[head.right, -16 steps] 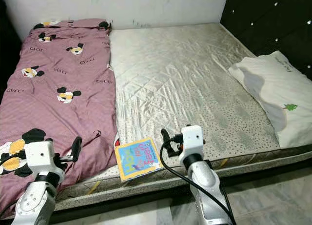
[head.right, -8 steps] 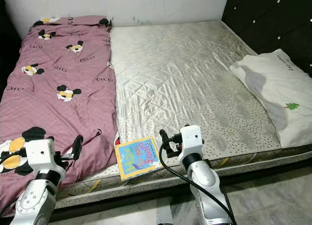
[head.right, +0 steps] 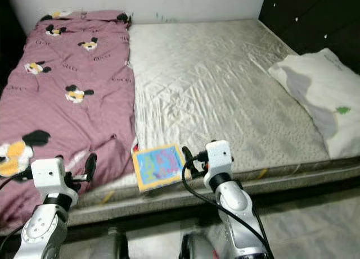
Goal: Clean up the room
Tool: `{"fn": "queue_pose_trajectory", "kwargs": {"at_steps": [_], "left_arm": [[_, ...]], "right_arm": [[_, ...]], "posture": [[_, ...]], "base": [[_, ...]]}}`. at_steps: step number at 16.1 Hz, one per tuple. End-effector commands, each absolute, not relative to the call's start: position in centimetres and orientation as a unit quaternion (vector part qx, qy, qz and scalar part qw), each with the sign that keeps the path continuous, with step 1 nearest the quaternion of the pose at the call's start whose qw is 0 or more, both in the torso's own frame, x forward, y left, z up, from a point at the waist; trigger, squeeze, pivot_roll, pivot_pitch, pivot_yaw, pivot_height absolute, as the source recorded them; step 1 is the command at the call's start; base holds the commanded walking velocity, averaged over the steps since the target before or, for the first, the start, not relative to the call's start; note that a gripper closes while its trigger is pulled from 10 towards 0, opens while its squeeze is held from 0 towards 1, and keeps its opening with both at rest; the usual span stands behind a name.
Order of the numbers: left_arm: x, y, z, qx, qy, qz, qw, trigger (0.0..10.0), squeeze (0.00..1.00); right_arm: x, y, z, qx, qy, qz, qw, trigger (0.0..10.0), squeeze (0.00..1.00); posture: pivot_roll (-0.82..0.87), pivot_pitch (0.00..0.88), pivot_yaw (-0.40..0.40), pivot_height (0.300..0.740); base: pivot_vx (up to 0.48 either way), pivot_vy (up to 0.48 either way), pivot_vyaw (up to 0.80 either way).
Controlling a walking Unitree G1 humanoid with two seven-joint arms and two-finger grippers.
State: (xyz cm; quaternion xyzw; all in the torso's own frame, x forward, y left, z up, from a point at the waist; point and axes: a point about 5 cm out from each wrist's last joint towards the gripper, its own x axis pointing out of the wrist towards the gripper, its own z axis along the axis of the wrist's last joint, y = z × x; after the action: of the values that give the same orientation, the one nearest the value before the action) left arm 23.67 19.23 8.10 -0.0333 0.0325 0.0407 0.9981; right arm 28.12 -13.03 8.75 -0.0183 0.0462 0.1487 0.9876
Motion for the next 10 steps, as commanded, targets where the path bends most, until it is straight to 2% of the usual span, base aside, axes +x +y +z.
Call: {"fn": "queue_pose_trajectory", "kwargs": {"at_steps": [1,10], "left_arm": [[23.57,19.33,7.79,-0.030,0.041,0.048,0.998,10.0,0.00],[23.48,19.47,7.76,-0.033,0.038,0.056,0.997,10.0,0.00]], "right_arm": [[28.18,-13.17,8.70,-0.022,0.048,0.148,0.988,10.0,0.00],[28.51,-13.05,8.39,-0.033,0.052,0.158,0.986,10.0,0.00]], "posture": [[0.00,0.101,-0.010,0.606],[0.00,0.097,-0.011,0.606]], "base": [[0.000,0.000,0.00],[0.000,0.000,0.00]]}}
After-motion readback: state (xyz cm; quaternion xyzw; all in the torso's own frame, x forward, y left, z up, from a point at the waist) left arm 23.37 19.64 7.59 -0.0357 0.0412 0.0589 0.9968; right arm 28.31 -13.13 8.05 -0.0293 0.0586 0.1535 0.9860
